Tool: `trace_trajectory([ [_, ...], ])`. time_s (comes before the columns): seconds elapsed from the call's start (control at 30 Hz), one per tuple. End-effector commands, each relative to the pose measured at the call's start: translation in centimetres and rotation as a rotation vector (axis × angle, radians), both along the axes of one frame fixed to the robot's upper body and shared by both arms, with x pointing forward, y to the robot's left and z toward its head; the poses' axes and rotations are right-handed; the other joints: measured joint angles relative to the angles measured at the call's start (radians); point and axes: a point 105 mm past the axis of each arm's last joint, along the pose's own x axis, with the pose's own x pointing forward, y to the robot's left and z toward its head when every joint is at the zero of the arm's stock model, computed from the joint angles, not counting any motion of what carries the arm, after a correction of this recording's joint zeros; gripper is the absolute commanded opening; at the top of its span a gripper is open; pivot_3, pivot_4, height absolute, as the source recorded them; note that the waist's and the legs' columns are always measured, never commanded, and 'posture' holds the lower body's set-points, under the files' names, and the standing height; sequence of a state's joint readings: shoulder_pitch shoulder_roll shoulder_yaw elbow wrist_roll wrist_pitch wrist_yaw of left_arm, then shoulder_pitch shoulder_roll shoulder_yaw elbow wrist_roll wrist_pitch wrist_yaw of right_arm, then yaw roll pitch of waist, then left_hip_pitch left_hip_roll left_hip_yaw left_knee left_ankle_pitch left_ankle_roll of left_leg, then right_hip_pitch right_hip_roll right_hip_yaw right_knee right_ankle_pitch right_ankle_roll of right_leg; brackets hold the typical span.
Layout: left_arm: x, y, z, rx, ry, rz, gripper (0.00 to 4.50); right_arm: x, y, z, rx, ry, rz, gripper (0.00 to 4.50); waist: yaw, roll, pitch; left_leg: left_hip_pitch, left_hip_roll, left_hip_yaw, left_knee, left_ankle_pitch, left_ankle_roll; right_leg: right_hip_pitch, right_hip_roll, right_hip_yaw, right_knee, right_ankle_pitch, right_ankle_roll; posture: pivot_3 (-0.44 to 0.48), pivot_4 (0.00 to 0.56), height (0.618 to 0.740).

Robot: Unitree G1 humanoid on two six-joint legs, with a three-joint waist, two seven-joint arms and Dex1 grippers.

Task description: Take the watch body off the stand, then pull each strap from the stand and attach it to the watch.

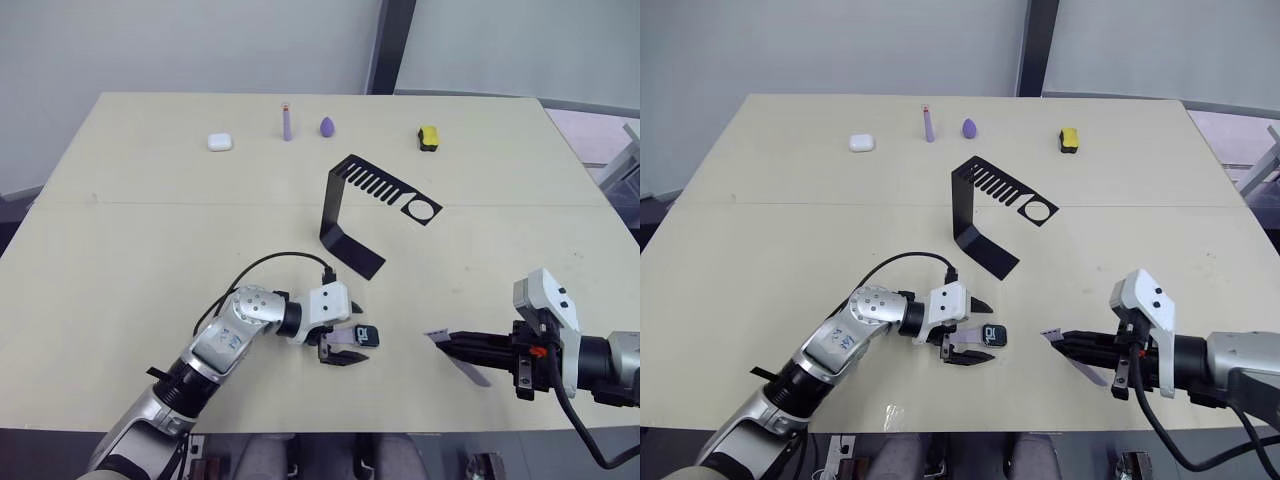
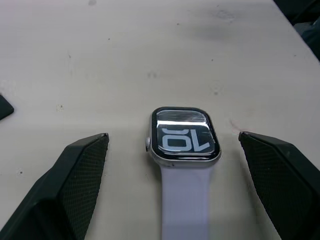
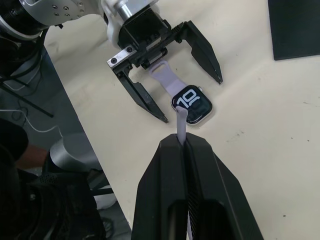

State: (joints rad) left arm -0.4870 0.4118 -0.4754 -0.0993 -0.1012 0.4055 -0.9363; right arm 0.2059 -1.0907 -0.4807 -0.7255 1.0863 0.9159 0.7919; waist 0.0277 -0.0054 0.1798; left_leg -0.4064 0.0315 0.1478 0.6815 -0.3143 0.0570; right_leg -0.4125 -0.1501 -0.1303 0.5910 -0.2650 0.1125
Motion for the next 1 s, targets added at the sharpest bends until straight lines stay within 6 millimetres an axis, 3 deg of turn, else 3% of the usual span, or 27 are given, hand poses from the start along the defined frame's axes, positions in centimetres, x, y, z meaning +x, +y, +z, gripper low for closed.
trace_trajectory([
  [0.03, -0.1, -0.1, 0.3, -0.018, -0.007, -0.009, 3.17, -0.5, 0.5, 0.4, -0.021, -0.037, 0.048, 0.00, 0.000, 0.000, 0.000, 0.000, 0.000, 0.000, 0.000, 0.000, 0.000, 0.000, 0.000, 0.000, 0.000, 0.000, 0.000, 0.000, 0.150, 0.740],
  [0.13, 0.2, 0.0, 0.6, -0.037, 0.031, 0.010, 1.75, -0.6, 0.6, 0.3, -0.041, -0.056, 0.059, 0.00, 0.000, 0.000, 0.000, 0.000, 0.000, 0.000, 0.000, 0.000, 0.000, 0.000, 0.000, 0.000, 0.000, 0.000, 0.000, 0.000, 0.150, 0.740],
  [0.17, 0.3, -0.1, 0.8, -0.055, 0.063, 0.018, 1.60, -0.6, 0.7, 0.3, -0.045, -0.064, 0.060, 0.00, 0.000, 0.000, 0.000, 0.000, 0.000, 0.000, 0.000, 0.000, 0.000, 0.000, 0.000, 0.000, 0.000, 0.000, 0.000, 0.000, 0.150, 0.740],
  [0.27, 0.4, -0.2, 1.4, -0.099, 0.167, 0.024, 1.61, -0.3, 0.9, 0.4, -0.051, -0.107, 0.053, 0.00, 0.000, 0.000, 0.000, 0.000, 0.000, 0.000, 0.001, 0.000, 0.000, 0.000, 0.000, 0.000, 0.000, 0.000, 0.000, 0.000, 0.150, 0.740],
  [0.4, 1.0, 0.5, 3.6, -0.170, 0.373, 0.034, 1.61, 0.7, 1.4, 1.1, -0.108, -0.307, 0.025, 0.00, 0.000, -0.001, 0.000, 0.000, 0.000, -0.001, 0.001, 0.001, -0.001, 0.000, 0.001, -0.001, 0.001, 0.000, 0.000, 0.000, 0.150, 0.740],
  [0.57, 1.9, 1.6, 4.9, -0.186, 0.624, 0.068, 1.61, 1.0, 3.0, 0.5, -0.238, -0.547, 0.114, 0.00, -0.002, -0.001, 0.000, 0.000, -0.001, 0.000, 0.001, 0.002, -0.002, 0.000, 0.002, -0.006, 0.002, 0.000, 0.000, 0.000, 0.150, 0.740],
  [0.7, 2.2, 2.0, 5.0, -0.171, 0.684, 0.067, 1.61, 1.9, 3.7, 0.1, -0.306, -0.672, 0.147, 0.00, -0.005, -0.001, 0.001, 0.001, -0.001, 0.002, 0.001, 0.002, -0.002, -0.001, 0.002, -0.005, 0.004, 0.000, 0.001, 0.000, 0.150, 0.740],
  [0.87, 3.8, 1.8, 7.1, -0.261, 0.751, 0.090, 1.61, 3.2, 4.1, -0.3, -0.361, -0.799, 0.151, 0.00, -0.001, -0.002, 0.001, 0.000, -0.002, 0.001, 0.002, 0.005, -0.003, -0.001, 0.003, -0.005, 0.005, 0.000, 0.001, 0.000, 0.150, 0.740],
  [1.0, 3.7, 1.8, 7.8, -0.267, 0.746, 0.065, 1.61, 3.9, 4.6, -0.8, -0.391, -0.873, 0.150, 0.00, -0.004, -0.002, 0.001, 0.000, -0.002, 0.001, 0.002, 0.005, -0.003, -0.001, 0.003, -0.005, 0.006, 0.000, 0.001, 0.000, 0.150, 0.740],
])
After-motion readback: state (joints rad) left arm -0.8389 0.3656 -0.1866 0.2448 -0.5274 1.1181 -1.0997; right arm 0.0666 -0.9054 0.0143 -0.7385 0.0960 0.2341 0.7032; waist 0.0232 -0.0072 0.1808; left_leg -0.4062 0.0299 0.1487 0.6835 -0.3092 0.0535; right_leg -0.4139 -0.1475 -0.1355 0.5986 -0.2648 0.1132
